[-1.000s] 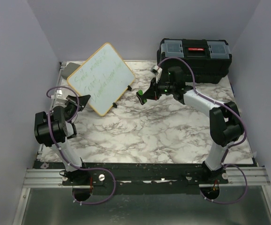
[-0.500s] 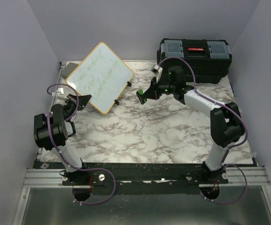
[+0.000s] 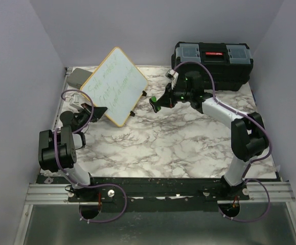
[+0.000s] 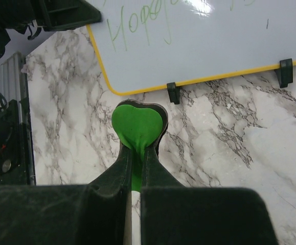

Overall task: Erase the whiteboard
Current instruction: Move the whiteboard stand to the center of the board.

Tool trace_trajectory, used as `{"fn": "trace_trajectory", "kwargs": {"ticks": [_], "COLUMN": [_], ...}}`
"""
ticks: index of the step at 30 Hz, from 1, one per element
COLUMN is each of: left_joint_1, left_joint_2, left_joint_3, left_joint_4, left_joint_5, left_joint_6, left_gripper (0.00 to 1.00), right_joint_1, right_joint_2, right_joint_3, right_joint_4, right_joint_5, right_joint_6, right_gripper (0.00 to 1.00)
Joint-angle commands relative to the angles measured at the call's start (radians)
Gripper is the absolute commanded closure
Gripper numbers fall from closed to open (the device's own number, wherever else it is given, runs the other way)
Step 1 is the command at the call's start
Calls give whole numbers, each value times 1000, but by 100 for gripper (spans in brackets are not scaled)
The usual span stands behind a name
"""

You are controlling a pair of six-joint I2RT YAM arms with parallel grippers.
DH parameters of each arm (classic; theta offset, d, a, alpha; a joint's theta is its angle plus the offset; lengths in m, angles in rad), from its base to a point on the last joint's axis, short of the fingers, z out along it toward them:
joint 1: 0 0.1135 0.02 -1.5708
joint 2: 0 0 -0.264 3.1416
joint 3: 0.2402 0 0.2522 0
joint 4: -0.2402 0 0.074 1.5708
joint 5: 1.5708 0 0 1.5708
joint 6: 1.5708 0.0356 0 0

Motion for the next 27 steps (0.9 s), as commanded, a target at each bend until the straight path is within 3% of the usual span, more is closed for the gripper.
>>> {"fn": "trace_trajectory", "kwargs": {"ticks": [1, 8, 18, 27], "left_joint_1": [-70, -126, -211, -260], "left_joint_2": [-22, -47, -192, -178], "left_joint_3": [-42, -111, -74, -99], "left_joint_4": [-52, -30, -408, -368], "left_joint_5": [78, 62, 62, 94], "left_joint_6": [-7, 15, 233, 213], "left_gripper": [100, 100, 100, 100], "right_joint_1": [-9, -12, -11, 3], "right_joint_2": [-44, -47, -48, -34], "right_joint_3": [-13, -19, -30, -23], "right_joint_4": [16, 19, 34, 48], "right_joint_5": [-12, -18, -23, -31], "right_joint_6": [-9, -11, -34, -140], "right_gripper": [97, 97, 97, 97]}}
